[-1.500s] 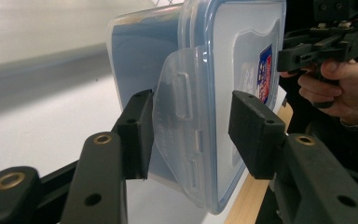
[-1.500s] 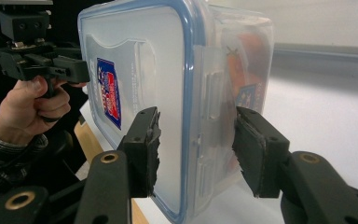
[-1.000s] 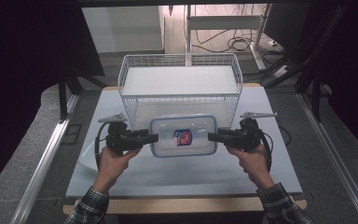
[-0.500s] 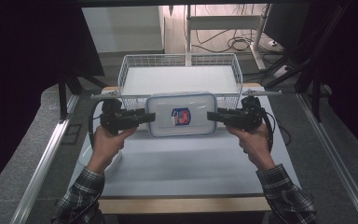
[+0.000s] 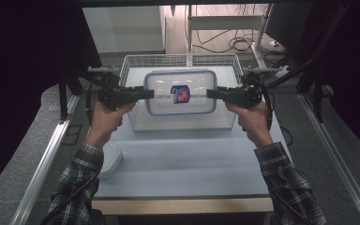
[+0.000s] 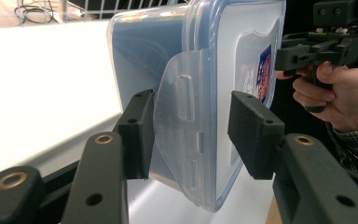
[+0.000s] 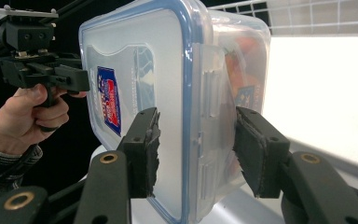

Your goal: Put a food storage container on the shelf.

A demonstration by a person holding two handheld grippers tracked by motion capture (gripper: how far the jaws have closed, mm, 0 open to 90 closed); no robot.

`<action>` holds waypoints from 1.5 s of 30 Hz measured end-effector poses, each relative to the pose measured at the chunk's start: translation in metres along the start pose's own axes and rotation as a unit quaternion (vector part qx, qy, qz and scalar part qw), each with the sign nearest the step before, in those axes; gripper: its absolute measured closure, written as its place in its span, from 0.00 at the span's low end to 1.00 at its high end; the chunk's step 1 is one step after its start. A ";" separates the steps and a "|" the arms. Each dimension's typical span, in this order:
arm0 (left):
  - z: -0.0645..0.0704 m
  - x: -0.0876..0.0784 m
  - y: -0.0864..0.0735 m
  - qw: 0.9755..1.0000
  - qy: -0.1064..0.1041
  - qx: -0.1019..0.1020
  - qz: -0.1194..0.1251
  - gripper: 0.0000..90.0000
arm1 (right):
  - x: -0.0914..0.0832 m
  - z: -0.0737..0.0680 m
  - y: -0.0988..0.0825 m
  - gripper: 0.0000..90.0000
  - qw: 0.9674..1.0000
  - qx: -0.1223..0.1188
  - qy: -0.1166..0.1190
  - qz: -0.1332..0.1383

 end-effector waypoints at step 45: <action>-0.046 0.023 0.027 0.999 0.037 -0.003 0.036 0.49 | 0.039 0.033 0.039 0.56 0.999 0.006 -0.047 -0.004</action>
Point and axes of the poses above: each handheld gripper's, and its own axes: x roughly forward along the jaws, y roughly out of its top, z roughly to its right, the point moved 3 cm from there along x, roughly forward along the jaws, and after that the axes turned 9 degrees about -y, right-handed, at the moved point
